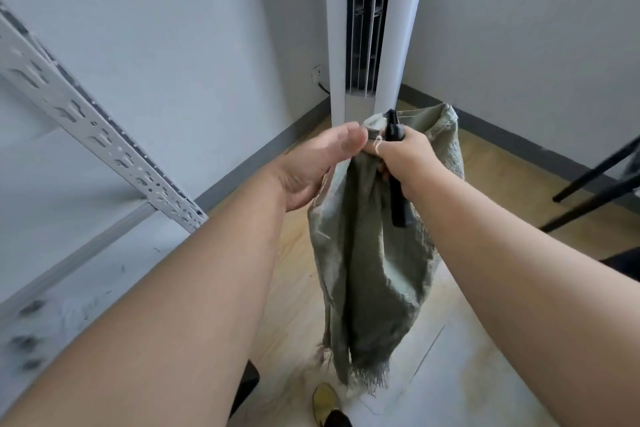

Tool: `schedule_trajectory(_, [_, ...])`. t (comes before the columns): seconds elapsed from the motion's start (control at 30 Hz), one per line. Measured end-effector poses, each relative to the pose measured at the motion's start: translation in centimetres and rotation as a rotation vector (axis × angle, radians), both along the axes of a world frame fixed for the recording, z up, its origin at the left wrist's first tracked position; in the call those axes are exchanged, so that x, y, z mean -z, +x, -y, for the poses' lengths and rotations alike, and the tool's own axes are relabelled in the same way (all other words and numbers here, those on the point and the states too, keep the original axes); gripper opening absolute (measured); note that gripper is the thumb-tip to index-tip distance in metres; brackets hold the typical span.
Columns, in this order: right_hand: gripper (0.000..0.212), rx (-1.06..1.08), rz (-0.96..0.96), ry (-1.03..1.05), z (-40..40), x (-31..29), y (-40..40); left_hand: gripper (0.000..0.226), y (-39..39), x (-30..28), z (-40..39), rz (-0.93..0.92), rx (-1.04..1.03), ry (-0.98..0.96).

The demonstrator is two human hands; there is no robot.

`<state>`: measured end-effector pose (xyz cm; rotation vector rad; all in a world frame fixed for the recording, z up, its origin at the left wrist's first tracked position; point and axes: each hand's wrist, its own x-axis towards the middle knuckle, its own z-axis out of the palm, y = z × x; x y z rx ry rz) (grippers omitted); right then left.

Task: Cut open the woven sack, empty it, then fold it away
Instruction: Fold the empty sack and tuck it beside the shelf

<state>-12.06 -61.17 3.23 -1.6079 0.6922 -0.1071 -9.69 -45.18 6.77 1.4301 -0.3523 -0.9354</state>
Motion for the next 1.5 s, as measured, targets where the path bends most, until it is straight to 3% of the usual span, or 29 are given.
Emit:
schedule_trajectory(0.07, [0.023,0.087,-0.025,0.037,0.3,0.3,1.7,0.120,0.9,0.8,-2.3,0.012,0.145,0.072])
schedule_trajectory(0.13, [0.019,0.136,-0.053,0.082,0.6,0.5,3.1,0.114,0.7,1.6,-3.5,0.118,0.153,0.308])
schedule_trajectory(0.17, [0.017,0.143,-0.067,0.096,0.5,0.5,3.7,0.094,0.7,2.4,-3.7,0.225,0.039,0.455])
schedule_trajectory(0.23, [0.020,0.132,-0.066,0.094,-0.1,0.8,5.0,0.039,1.3,4.4,-4.0,0.378,-0.394,0.591])
schedule_trajectory(0.27, [0.026,0.122,-0.065,0.065,-0.7,1.1,5.6,0.025,1.9,5.3,-4.1,0.368,-0.590,0.595])
schedule_trajectory(0.33, [0.036,0.084,-0.084,-0.028,-2.1,1.4,6.5,0.029,3.7,6.4,-4.2,0.364,-0.762,0.593])
schedule_trajectory(0.4, [0.027,-0.038,-0.050,-0.062,-3.5,1.4,7.4,0.031,5.1,6.4,-4.1,0.418,-0.703,0.557])
schedule_trajectory(0.53, [0.019,-0.224,-0.013,-0.072,-4.3,-0.2,9.3,0.014,6.6,6.0,-2.0,0.488,-0.376,0.426])
schedule_trajectory(0.6, [0.017,-0.362,0.019,0.005,-3.5,-1.1,10.1,0.018,7.7,6.4,-0.8,0.568,-0.410,0.532])
schedule_trajectory(0.67, [0.019,-0.512,0.046,0.020,-2.3,-1.8,11.2,0.018,9.4,6.2,0.0,0.578,-0.586,0.602])
schedule_trajectory(0.7, [0.029,-0.548,0.041,-0.041,-1.5,-2.1,11.9,0.021,10.4,6.1,0.0,0.550,-0.665,0.610])
schedule_trajectory(0.77, [0.049,-0.577,-0.047,-0.369,0.7,-2.4,13.8,0.024,12.7,6.0,0.2,0.471,-0.741,0.614])
schedule_trajectory(0.83, [0.069,-0.710,-0.258,-0.707,2.8,-2.5,15.0,0.021,14.8,6.0,0.5,0.378,-0.811,0.567])
schedule_trajectory(0.87, [0.074,-0.810,-0.378,-0.771,3.6,-2.3,15.4,0.021,15.8,5.9,0.8,0.334,-0.860,0.525])
schedule_trajectory(0.97, [0.047,-1.006,-0.581,-0.878,5.5,-0.4,16.5,0.017,18.8,5.2,1.1,0.318,-0.928,0.533])
schedule_trajectory(1.07, [0.023,-0.731,-0.411,-0.984,7.8,0.4,18.4,0.019,21.5,3.8,0.4,0.390,-1.013,0.635])
schedule_trajectory(1.13, [0.020,-0.490,-0.169,-1.060,8.9,0.0,20.4,0.020,23.2,3.0,-0.7,0.427,-1.115,0.713])
schedule_trajectory(1.17, [0.023,-0.470,-0.104,-1.083,9.4,-0.2,21.7,0.022,23.9,2.7,-1.2,0.431,-1.146,0.772])
schedule_trajectory(1.33, [0.028,-0.749,-0.256,-0.937,9.0,-0.3,28.0,0.027,26.9,2.0,-4.1,0.382,-1.138,0.907])
schedule_trajectory(1.5, [0.035,-0.771,-0.106,-0.899,5.2,-0.9,34.0,0.008,30.6,2.7,-8.7,0.259,-1.238,0.777])
